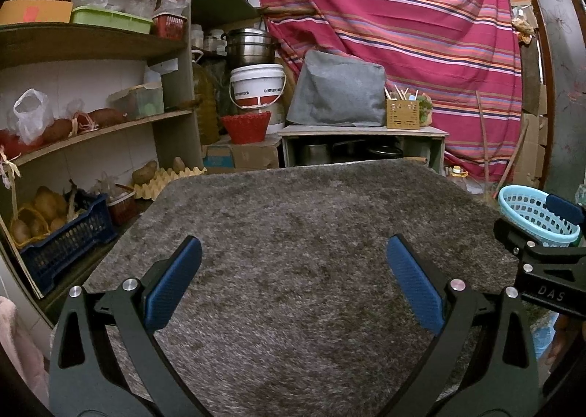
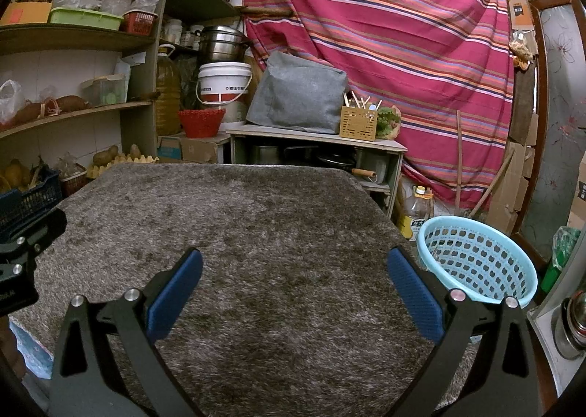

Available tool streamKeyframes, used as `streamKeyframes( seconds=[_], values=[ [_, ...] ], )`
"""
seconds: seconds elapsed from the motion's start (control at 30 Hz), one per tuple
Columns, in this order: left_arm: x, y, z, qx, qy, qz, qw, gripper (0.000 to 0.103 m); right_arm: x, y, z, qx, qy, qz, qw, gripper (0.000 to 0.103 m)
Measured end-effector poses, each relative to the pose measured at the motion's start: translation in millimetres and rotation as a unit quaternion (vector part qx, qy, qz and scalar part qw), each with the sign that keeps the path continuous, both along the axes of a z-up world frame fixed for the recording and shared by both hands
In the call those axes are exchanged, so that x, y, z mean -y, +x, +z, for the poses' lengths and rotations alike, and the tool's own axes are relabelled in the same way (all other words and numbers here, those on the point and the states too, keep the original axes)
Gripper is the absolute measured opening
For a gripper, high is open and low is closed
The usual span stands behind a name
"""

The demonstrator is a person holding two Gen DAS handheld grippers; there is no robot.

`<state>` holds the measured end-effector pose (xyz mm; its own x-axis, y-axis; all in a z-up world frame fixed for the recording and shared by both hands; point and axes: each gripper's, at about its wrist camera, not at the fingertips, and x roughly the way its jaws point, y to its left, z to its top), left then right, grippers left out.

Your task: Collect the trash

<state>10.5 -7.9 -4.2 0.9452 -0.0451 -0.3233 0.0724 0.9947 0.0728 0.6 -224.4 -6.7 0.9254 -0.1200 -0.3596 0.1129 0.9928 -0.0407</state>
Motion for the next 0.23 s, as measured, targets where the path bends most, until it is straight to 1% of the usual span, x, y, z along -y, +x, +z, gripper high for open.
streamKeyframes(
  seconds=[0.23],
  values=[
    [-2.4, 1.0, 0.1, -0.007, -0.007, -0.001, 1.0, 0.098, -0.6, 0.8, 0.1, 0.001, 0.0, 0.0, 1.0, 0.099]
  ],
)
